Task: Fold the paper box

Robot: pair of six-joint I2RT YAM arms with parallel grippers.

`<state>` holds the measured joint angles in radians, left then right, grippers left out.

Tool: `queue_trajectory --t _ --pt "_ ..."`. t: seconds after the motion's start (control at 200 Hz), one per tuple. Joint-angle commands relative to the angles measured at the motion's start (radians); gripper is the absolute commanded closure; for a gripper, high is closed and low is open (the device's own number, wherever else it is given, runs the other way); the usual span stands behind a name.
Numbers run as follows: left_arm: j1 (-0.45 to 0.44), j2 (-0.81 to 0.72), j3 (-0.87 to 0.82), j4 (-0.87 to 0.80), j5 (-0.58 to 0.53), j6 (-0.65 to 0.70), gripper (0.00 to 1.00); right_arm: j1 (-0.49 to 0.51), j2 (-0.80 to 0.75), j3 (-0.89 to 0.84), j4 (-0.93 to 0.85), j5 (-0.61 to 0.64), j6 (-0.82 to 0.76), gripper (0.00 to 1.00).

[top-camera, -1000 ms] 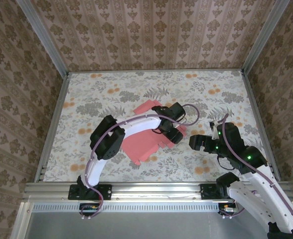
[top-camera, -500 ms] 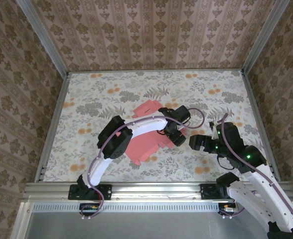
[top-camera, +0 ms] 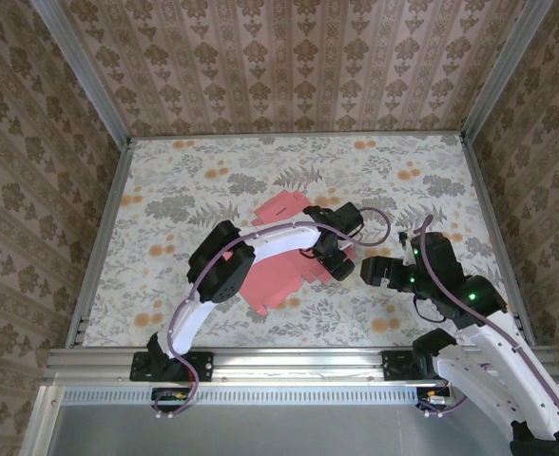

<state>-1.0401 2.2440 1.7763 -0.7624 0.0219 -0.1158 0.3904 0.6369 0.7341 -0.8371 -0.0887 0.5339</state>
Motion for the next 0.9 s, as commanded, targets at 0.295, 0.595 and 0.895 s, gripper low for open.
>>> queue_trajectory --t 0.295,0.595,0.895 --pt "-0.009 0.037 0.008 -0.030 -0.015 -0.024 0.21 -0.004 -0.005 0.005 0.005 0.023 0.015 0.00" --pt "-0.028 0.027 -0.005 -0.034 -0.055 -0.024 0.28 -0.003 -0.006 0.002 0.012 0.026 0.022 0.00" --pt "-0.032 0.011 -0.004 -0.049 -0.083 -0.012 0.41 -0.004 -0.011 0.000 0.015 0.027 0.024 0.00"
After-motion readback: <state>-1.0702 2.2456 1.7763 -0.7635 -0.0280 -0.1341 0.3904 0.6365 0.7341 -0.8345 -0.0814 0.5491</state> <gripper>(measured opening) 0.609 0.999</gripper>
